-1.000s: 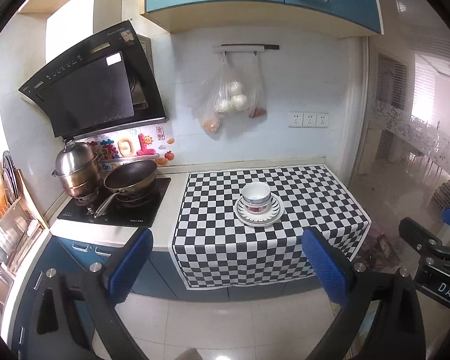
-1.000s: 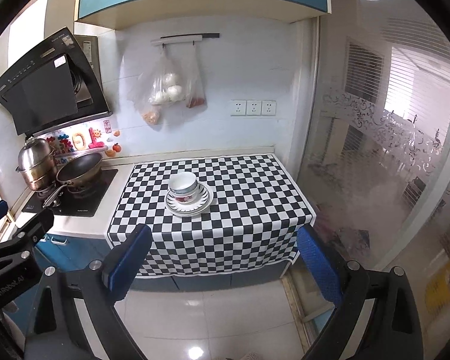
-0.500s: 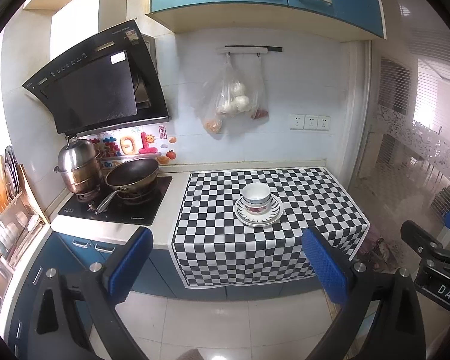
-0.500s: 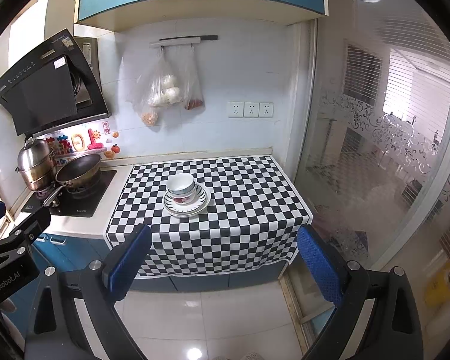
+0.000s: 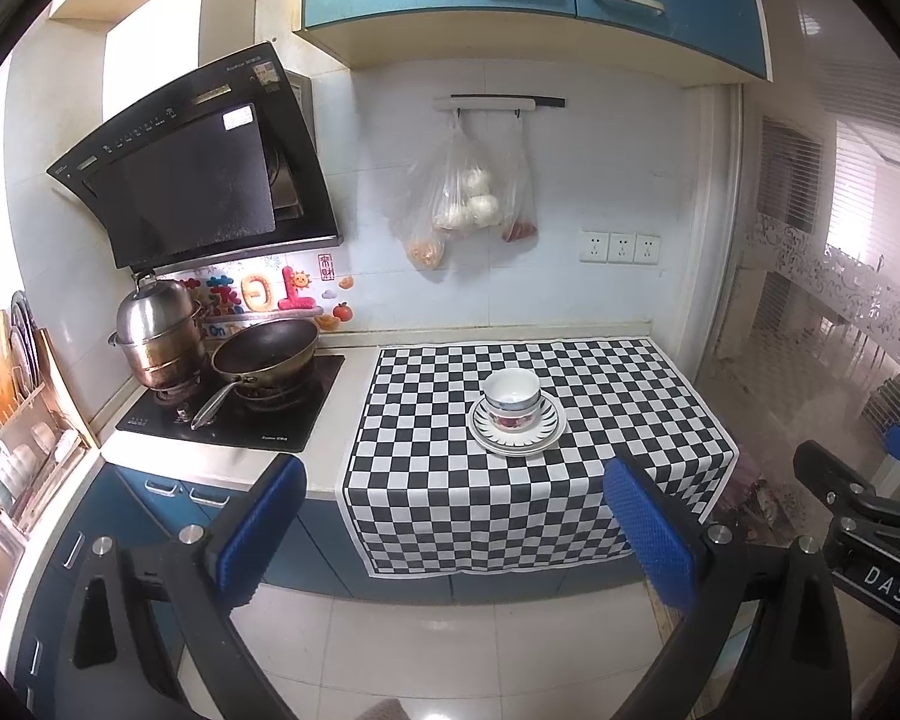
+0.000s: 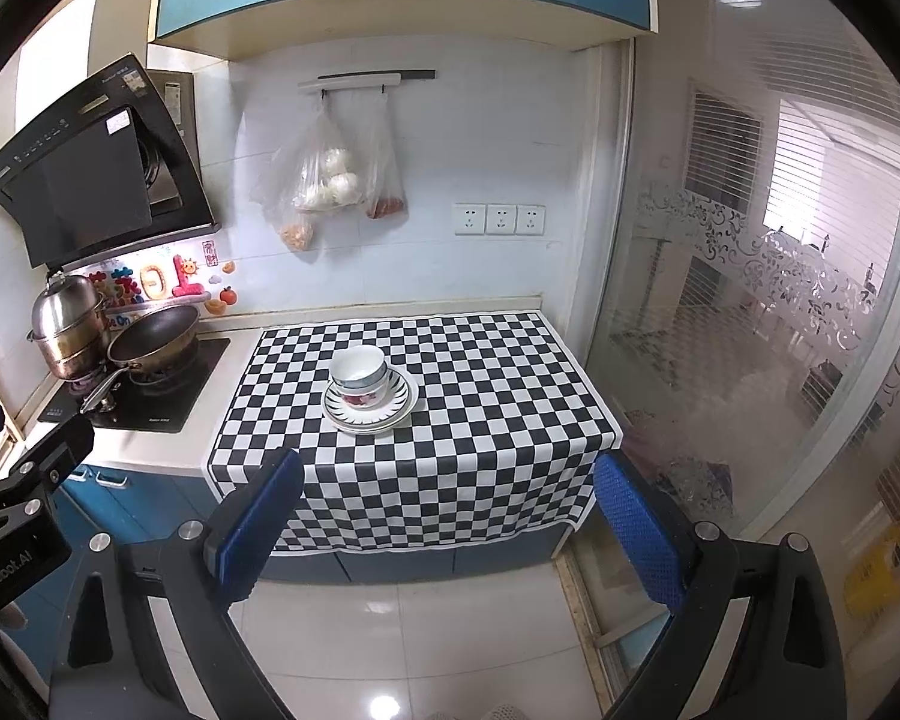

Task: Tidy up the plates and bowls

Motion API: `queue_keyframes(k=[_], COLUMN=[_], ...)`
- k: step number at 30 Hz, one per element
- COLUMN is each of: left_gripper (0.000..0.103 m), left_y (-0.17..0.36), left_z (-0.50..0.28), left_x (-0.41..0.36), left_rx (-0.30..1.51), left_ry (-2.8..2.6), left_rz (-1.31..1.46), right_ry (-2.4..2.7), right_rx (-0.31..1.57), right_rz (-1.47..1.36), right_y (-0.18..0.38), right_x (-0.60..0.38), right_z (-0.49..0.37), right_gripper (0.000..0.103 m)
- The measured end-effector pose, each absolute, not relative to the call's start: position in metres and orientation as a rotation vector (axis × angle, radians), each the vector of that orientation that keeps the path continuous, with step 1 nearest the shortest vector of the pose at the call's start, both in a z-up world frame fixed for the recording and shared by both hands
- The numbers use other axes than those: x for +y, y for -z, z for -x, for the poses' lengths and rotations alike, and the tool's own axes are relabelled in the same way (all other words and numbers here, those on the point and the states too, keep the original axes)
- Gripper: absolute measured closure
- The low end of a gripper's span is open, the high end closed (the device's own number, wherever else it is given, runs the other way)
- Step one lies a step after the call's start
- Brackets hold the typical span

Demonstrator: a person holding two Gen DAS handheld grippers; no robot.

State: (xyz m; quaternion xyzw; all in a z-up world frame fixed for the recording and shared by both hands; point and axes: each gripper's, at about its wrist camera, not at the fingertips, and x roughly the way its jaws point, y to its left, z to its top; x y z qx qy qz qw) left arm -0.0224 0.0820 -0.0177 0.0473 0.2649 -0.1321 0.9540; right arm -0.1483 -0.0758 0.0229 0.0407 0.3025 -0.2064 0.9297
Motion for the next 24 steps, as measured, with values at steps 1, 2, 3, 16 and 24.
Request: queue_keyframes(k=[1,2,3,16,24], left_gripper=[0.001,0.001,0.001,0.001,0.001], left_y=[0.0172,0.0169,0.0170,0.0113,0.0101], left_z=[0.0224,0.0230,0.0232,0.0236,0.0239], left_x=[0.0822,0.0822,0.0822,0.0809,0.0791], left_rx=[0.538,0.537,0.537,0.526,0.531], left_ry=[0.268,0.268,0.268,0.269,0.267], left_rz=[-0.094,-0.093,-0.094,-0.085,-0.081], right_ry=[0.422,0.422,0.421,0.429,0.438], right_rx=[0.619,0.618,0.615,0.596,0.594], right_rz=[-0.082,-0.081,-0.081,-0.078,-0.084], right_y=[-0.0229,-0.0233,-0.0237,-0.0295,-0.0301], right_x=[-0.0754,-0.0749,-0.0744,-0.0702,-0.0666], right_z=[0.1476,0.1469,0.1466,0.1442,0.1430], right_gripper=[0.004,0.004,0.004,0.004,0.004])
